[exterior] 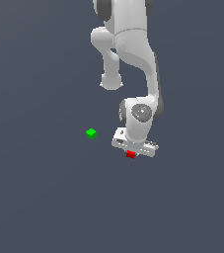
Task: Stack the red cube on top of the green cube.
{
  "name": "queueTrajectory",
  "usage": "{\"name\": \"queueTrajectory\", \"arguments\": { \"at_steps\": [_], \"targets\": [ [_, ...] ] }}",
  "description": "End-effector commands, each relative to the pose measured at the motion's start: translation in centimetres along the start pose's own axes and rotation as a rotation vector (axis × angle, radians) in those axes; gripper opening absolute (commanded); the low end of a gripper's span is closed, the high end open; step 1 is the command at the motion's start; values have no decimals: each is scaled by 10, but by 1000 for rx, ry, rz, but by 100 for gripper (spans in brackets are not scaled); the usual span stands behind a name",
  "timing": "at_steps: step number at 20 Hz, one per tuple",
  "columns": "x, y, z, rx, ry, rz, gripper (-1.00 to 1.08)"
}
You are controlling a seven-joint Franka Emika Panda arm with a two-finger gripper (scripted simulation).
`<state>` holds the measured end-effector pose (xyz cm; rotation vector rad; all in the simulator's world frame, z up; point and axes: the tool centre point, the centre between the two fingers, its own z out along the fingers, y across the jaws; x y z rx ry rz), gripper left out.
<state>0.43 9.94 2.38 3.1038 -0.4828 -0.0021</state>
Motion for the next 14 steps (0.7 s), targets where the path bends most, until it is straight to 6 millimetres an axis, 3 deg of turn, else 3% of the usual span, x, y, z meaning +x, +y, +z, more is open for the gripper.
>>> {"name": "queueTrajectory", "arguments": {
  "at_steps": [1, 14],
  "targets": [
    [0, 0, -7, 1, 2, 0, -100],
    [-1, 0, -84, 1, 2, 0, -100]
  ]
}}
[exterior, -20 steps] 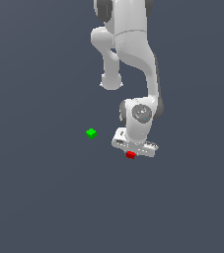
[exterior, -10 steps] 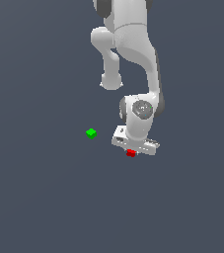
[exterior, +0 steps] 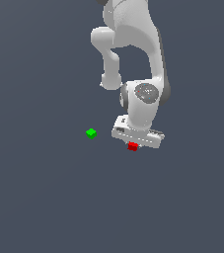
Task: Stack the red cube on top of the green cube.
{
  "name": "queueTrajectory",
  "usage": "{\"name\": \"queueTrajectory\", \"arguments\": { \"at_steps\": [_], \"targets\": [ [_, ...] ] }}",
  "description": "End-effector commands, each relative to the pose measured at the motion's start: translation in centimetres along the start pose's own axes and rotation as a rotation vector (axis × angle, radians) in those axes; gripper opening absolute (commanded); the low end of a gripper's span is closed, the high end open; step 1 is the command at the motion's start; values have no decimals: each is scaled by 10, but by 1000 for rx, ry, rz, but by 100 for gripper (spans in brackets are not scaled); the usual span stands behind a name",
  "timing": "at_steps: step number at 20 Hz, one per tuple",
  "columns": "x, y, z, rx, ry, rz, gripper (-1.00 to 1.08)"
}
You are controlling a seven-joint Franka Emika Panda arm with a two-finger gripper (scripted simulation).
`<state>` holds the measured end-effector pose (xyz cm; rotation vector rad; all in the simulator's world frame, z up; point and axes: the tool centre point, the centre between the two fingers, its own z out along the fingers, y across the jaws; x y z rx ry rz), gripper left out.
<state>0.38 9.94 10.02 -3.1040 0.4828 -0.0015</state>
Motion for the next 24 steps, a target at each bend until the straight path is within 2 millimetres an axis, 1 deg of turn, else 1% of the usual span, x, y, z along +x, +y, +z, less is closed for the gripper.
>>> {"name": "queueTrajectory", "arguments": {
  "at_steps": [1, 3, 6, 10, 14, 19, 21, 24],
  "targets": [
    [0, 0, -12, 0, -1, 0, -100],
    [0, 0, -17, 0, -1, 0, -100],
    [1, 0, -20, 0, -1, 0, -100],
    [0, 2, -18, 0, 0, 0, -100],
    [-2, 11, -15, 0, 0, 0, -100],
    [-8, 36, -10, 0, 0, 0, -100],
    [-11, 50, -6, 0, 0, 0, -100],
    [-17, 76, 0, 0, 0, 0, -100]
  ]
}}
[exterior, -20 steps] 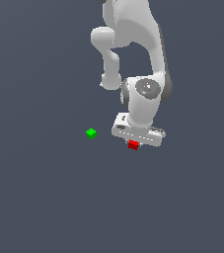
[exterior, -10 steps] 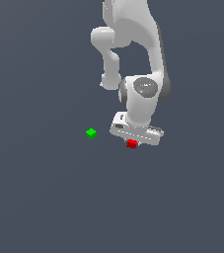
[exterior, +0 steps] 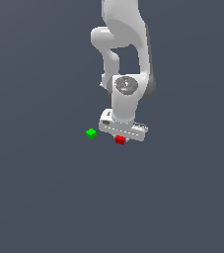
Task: Stack the red cube on top of the green cube.
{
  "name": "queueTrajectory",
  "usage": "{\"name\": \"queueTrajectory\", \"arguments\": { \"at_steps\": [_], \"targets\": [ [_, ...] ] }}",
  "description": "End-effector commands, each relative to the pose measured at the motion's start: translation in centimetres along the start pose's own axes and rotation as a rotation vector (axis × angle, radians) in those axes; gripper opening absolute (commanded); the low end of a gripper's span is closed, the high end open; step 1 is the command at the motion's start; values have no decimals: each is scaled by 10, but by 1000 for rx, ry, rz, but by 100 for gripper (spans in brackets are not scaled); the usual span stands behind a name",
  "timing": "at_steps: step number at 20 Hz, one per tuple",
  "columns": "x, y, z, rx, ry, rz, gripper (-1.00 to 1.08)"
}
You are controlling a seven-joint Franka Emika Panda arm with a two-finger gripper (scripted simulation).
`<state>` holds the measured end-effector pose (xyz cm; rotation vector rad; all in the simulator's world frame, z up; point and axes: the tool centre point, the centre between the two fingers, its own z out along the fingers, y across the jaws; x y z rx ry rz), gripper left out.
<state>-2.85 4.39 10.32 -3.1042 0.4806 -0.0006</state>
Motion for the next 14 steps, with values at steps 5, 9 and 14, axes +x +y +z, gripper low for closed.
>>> {"name": "queueTrajectory", "arguments": {
  "at_steps": [5, 9, 14],
  "targets": [
    [-14, 67, 15, 0, 0, 2, -100],
    [-22, 106, 25, 0, 0, 2, -100],
    [-29, 145, 34, 0, 0, 2, -100]
  ]
}}
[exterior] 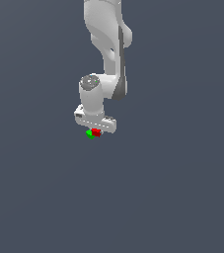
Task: Stack the red cube on top of the green cube.
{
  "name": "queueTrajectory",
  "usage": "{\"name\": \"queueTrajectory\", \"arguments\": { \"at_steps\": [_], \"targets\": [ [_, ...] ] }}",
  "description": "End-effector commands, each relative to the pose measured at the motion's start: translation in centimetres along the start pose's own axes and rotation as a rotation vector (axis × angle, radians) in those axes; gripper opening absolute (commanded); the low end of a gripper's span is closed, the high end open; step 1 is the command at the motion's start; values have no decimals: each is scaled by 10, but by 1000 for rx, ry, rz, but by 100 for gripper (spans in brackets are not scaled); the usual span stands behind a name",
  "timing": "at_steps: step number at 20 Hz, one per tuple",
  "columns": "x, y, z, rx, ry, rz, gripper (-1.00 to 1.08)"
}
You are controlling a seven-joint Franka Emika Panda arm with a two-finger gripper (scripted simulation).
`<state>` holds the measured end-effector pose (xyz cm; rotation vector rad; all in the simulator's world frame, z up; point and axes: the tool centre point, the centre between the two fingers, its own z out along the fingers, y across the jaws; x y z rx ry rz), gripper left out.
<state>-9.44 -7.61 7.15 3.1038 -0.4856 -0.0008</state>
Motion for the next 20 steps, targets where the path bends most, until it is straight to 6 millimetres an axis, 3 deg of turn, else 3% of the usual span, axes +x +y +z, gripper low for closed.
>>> {"name": "queueTrajectory", "arguments": {
  "at_steps": [1, 5, 10, 11, 20],
  "targets": [
    [-3, 16, 4, 0, 1, -2, -100],
    [-5, 33, 8, 0, 1, -2, -100],
    [-5, 40, 10, 0, 1, -2, -100],
    [-5, 40, 10, 0, 1, -2, 100],
    [-5, 40, 10, 0, 1, -2, 100]
  ]
}}
